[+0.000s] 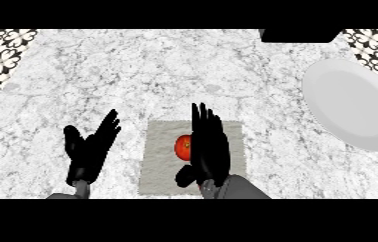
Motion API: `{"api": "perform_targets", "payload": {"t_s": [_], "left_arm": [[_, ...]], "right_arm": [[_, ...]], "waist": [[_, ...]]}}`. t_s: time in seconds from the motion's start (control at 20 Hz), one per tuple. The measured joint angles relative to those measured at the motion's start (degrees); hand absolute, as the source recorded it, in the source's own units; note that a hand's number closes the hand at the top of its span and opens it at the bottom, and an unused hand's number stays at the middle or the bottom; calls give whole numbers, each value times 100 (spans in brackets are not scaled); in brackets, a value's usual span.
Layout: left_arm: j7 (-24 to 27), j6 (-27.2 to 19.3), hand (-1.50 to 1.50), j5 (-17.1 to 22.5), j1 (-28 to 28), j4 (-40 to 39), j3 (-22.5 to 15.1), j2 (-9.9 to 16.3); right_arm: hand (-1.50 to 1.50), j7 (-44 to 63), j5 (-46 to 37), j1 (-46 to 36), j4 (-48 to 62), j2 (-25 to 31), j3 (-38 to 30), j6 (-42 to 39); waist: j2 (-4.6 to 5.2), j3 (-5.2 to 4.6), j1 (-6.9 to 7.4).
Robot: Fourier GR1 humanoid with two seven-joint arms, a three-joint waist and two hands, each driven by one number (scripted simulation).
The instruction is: Pick the tomato from the placemat and place it in the plate
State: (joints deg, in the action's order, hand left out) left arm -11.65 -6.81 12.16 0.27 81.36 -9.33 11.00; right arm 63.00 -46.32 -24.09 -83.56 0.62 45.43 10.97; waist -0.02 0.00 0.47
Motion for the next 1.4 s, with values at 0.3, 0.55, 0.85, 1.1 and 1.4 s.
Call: {"api": "perform_targets", "payload": {"t_s": [0.3,0.55,0.85,1.1,1.4], "left_arm": [[-91,1,0,-100,83,175,5,-54],[-17,59,0,-191,59,39,75,-122],[-45,106,0,-235,32,54,114,-196],[82,160,0,-309,-49,-162,169,-279],[163,222,0,-311,-46,-191,237,-262]], "right_arm": [[-150,-134,118,-20,582,-10,78,236],[-150,-257,432,-246,980,-19,-8,307],[150,-393,703,-508,1347,-14,165,195],[150,-424,781,-839,1699,-13,408,269],[150,-314,659,-1337,2518,284,-601,442]], "waist": [[3,0,5],[-6,-4,0],[-60,-27,4],[-58,-26,15],[13,-6,17]]}}
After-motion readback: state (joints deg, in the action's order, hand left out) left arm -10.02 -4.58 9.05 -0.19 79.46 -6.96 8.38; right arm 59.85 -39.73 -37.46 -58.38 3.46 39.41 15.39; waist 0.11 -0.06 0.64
